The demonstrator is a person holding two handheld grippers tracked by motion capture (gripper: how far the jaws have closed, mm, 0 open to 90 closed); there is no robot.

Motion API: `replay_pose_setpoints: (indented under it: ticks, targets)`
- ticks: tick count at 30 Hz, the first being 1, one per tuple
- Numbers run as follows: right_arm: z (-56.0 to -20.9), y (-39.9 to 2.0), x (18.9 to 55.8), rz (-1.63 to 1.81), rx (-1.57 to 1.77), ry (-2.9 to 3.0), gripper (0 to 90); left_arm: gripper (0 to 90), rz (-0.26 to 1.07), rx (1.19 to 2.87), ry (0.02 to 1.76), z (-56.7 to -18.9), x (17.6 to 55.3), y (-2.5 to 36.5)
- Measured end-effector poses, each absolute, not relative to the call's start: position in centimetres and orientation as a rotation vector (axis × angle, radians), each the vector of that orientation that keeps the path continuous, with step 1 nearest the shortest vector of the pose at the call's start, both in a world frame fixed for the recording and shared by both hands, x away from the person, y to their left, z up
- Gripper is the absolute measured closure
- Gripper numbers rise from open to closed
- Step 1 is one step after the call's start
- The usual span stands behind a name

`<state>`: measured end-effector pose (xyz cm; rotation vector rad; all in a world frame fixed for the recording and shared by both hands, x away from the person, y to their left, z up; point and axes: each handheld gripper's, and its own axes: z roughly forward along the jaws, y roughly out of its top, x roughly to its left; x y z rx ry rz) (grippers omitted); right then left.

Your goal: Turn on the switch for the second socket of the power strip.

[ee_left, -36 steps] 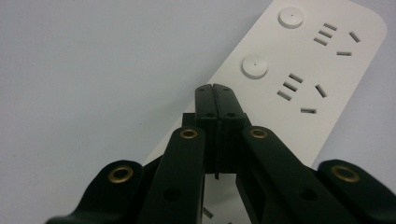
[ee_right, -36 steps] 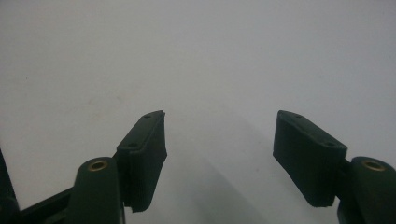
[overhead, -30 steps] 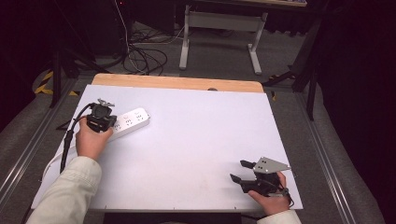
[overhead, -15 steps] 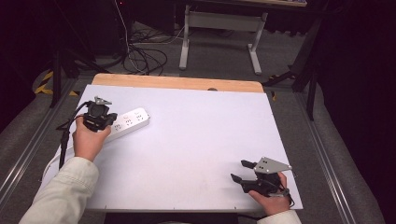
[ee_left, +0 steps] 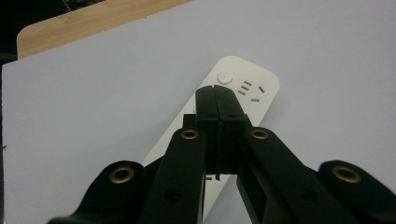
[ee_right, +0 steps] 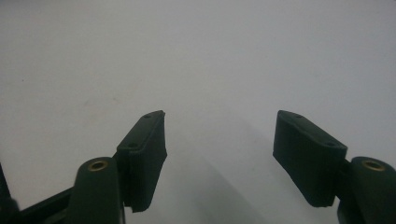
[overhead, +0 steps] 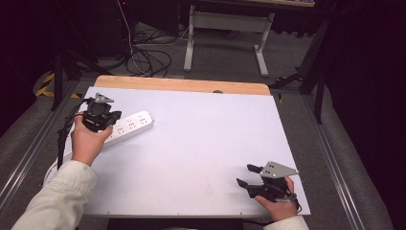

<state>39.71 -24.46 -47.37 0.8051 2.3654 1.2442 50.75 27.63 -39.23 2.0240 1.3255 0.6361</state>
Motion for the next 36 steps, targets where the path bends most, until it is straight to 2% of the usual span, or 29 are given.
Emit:
replay_pose_setpoints:
  ticks: [10, 13, 14, 20, 26, 27, 28, 29, 36]
  targets:
    - [-47.3, -24.5, 39.7, 1.247, 0.806, 2.363, 35.0, 82.6, 0.603, 1.992, 1.273, -38.3, 49.7, 27.5]
    - [-47.3, -24.5, 39.6, 1.246, 0.806, 2.358, 35.0, 68.6, 0.553, 1.972, 1.224, -37.9, 49.2, 27.3]
    - [-47.3, -24.5, 39.6, 1.246, 0.806, 2.358, 35.0, 68.6, 0.541, 1.966, 1.205, -37.7, 48.9, 27.2]
    - [-47.3, -24.5, 39.7, 1.249, 0.809, 2.354, 35.0, 51.2, 0.526, 1.938, 1.133, -36.8, 47.3, 26.7]
    - [-47.3, -24.5, 39.6, 1.25, 0.81, 2.353, 34.9, 44.7, 0.51, 1.929, 1.026, -36.0, 45.4, 26.3]
    - [-47.2, -24.6, 39.6, 1.253, 0.81, 2.35, 34.9, 40.3, 0.522, 1.928, 1.004, -35.8, 45.1, 26.2]
    - [-47.2, -24.6, 39.6, 1.253, 0.81, 2.35, 34.9, 40.3, 0.535, 1.93, 0.982, -35.7, 44.7, 26.1]
    - [-47.2, -24.6, 39.6, 1.254, 0.809, 2.351, 34.9, 35.0, 0.529, 1.917, 0.974, -35.7, 44.3, 26.0]
    - [-47.2, -24.6, 39.6, 1.255, 0.808, 2.351, 34.9, 28.0, 0.525, 1.871, 0.898, -36.1, 41.7, 25.6]
